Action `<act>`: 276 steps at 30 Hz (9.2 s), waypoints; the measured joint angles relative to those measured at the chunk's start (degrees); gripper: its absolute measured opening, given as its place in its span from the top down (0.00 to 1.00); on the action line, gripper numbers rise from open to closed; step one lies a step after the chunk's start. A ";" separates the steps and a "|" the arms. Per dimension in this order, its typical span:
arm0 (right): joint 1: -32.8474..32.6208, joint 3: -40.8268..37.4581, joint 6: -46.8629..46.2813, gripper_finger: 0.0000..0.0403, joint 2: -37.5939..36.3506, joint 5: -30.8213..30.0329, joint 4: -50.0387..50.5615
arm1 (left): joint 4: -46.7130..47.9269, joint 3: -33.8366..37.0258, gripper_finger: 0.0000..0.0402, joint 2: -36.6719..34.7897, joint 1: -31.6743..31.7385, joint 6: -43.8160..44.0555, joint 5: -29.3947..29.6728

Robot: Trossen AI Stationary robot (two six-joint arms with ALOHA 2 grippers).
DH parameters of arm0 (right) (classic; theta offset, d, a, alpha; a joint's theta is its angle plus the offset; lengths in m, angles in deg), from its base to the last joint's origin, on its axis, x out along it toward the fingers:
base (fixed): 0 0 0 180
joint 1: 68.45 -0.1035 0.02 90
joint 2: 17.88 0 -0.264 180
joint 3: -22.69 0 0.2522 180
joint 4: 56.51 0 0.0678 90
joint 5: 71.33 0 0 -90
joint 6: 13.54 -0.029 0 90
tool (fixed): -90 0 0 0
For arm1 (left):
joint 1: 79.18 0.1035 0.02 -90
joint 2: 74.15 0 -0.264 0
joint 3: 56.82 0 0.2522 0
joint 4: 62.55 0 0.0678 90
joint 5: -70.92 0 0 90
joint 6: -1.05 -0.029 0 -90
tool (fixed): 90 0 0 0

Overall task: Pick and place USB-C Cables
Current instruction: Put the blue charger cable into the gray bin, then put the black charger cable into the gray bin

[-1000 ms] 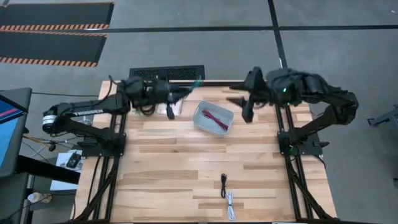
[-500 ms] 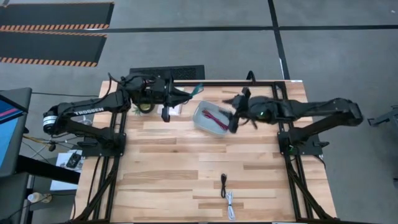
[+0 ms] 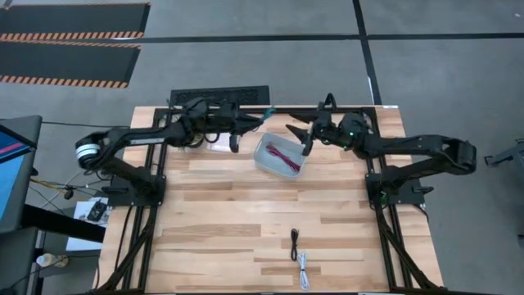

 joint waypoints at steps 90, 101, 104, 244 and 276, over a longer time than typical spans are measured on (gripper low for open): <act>-7.90 11.84 0.65 0.84 9.94 -2.34 -0.32 | -7.37 -0.04 0.98 6.01 -2.18 2.82 -5.14; -7.90 11.84 0.17 0.94 9.88 -2.57 1.87 | -4.65 -0.04 0.98 6.01 -2.24 2.87 -2.75; -7.86 11.84 0.15 0.94 9.98 -2.76 2.15 | -3.66 -0.06 0.94 6.01 -2.23 2.80 -2.26; -56.69 28.39 -67.66 0.49 0.06 -25.38 107.29 | 1.59 -0.09 0.47 23.67 -35.61 -1.20 16.95; -66.96 28.41 -78.07 0.49 7.29 -26.71 105.95 | 27.18 -32.74 0.47 46.45 -40.54 -38.43 5.97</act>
